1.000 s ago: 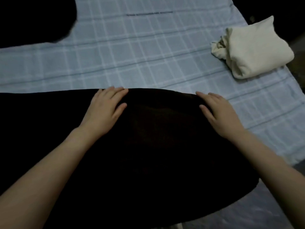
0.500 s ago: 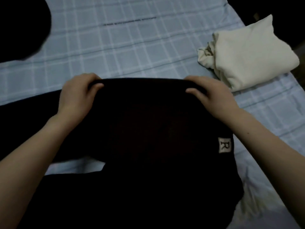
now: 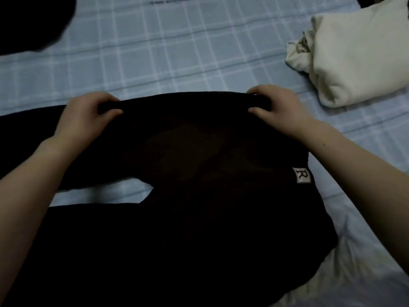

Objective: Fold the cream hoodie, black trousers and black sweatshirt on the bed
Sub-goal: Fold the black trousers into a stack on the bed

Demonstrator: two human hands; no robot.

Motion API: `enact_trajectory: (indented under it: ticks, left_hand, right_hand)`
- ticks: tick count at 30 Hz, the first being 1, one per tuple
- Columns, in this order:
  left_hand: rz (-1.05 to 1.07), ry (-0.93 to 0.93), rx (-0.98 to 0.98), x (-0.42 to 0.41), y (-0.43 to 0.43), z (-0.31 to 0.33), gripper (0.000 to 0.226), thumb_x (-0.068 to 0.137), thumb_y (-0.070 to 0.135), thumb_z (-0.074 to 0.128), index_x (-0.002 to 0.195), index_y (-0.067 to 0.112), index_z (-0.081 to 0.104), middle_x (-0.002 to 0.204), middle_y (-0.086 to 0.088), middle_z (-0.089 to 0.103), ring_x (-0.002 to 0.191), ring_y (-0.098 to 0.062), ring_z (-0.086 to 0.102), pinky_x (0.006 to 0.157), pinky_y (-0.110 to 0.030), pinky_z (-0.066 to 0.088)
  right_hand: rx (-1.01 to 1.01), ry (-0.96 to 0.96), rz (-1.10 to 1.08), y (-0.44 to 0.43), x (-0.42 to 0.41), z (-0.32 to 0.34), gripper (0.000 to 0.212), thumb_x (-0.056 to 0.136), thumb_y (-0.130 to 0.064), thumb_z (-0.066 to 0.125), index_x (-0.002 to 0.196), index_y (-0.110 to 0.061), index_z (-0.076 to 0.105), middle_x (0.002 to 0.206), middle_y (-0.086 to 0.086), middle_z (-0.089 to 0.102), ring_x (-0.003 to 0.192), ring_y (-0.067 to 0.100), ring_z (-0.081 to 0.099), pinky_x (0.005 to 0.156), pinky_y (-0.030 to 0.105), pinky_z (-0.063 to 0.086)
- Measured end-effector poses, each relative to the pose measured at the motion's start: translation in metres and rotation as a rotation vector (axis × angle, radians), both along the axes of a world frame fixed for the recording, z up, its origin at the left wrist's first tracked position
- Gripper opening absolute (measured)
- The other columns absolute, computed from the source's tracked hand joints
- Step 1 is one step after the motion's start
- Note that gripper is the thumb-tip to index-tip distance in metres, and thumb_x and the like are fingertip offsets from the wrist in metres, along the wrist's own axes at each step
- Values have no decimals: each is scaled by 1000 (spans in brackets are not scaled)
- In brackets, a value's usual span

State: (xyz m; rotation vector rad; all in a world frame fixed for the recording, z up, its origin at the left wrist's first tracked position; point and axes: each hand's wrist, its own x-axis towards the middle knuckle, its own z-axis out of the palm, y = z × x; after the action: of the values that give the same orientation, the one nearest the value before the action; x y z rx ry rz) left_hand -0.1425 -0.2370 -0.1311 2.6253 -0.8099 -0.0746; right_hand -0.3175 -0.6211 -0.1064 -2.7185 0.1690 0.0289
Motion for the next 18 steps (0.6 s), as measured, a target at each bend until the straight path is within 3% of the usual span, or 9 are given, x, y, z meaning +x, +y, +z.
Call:
enact_trajectory:
  ticks: [3, 7, 12, 16, 18]
  left_hand:
    - [11, -43, -111, -26, 21, 12, 18, 85, 21, 74, 103, 18, 72, 101, -8, 72, 98, -26, 66, 91, -32, 45]
    - [87, 121, -266, -68, 62, 28, 24, 77, 32, 79, 93, 46, 68, 94, 16, 70, 89, 4, 64, 93, -15, 45]
    - [73, 315, -326, -116, 96, 48, 21, 69, 39, 80, 88, 43, 73, 91, 19, 71, 87, 7, 64, 87, -5, 44]
    - [11, 316, -285, -134, 101, 52, 30, 68, 21, 85, 88, 37, 71, 88, 13, 70, 81, 15, 61, 82, -2, 41]
    - [-3, 283, -292, -141, 99, 55, 26, 69, 16, 86, 91, 23, 74, 88, 4, 71, 81, 12, 61, 83, -5, 42]
  right_hand:
    - [50, -144, -14, 14, -35, 10, 38, 85, -13, 71, 122, -10, 62, 116, 9, 66, 109, 26, 59, 91, 27, 39]
    - [225, -151, -132, 46, -93, 30, 43, 76, -18, 83, 117, -18, 69, 112, -4, 69, 107, 10, 63, 95, 22, 44]
    - [367, -21, -168, 70, -145, 52, 39, 68, -22, 88, 104, -15, 75, 99, -3, 71, 95, 3, 64, 87, 8, 41]
    - [293, -65, -181, 90, -162, 50, 37, 70, -17, 87, 105, -9, 76, 99, 5, 71, 97, 12, 64, 92, 22, 46]
    - [263, -105, -173, 95, -167, 49, 36, 68, -14, 87, 101, -7, 76, 97, 9, 71, 94, 12, 64, 91, 18, 44]
